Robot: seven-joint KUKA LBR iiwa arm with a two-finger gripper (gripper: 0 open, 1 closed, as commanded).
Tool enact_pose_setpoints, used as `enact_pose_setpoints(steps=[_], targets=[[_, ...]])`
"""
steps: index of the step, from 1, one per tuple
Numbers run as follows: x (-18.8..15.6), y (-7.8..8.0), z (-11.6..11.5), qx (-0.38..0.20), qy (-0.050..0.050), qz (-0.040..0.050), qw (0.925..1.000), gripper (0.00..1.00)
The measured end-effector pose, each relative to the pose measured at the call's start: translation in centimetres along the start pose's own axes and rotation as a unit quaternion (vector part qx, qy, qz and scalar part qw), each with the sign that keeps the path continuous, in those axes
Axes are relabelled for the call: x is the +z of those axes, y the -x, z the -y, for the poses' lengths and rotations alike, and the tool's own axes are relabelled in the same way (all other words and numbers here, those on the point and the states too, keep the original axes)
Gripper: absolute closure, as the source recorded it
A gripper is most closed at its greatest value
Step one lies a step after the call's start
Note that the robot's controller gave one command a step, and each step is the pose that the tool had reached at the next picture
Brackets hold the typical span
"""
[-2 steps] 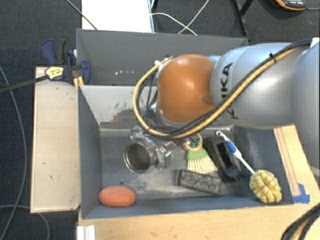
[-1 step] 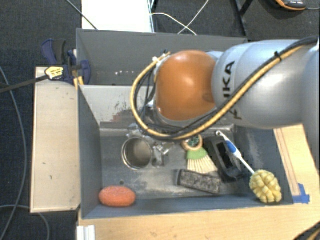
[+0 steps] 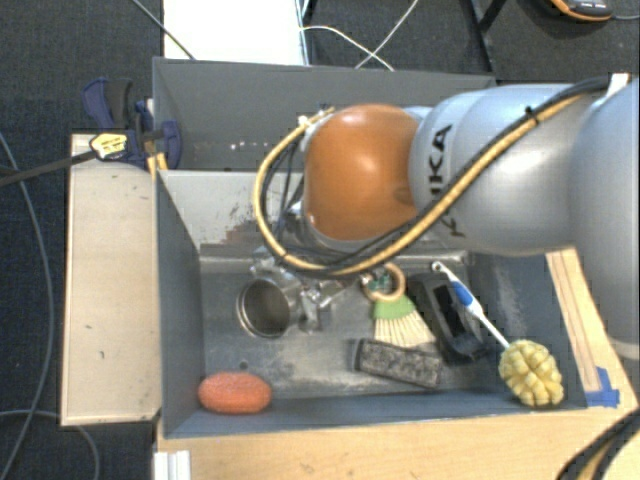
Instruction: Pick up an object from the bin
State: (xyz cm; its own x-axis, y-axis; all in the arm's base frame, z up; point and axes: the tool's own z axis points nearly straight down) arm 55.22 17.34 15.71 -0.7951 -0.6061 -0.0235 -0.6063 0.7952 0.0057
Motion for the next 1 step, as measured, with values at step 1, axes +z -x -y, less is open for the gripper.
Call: enact_pose_setpoints(steps=[1], targets=[[0.17,-0.2,-1.21,-0.012,0.0,0.0002,0.9999,1.0]])
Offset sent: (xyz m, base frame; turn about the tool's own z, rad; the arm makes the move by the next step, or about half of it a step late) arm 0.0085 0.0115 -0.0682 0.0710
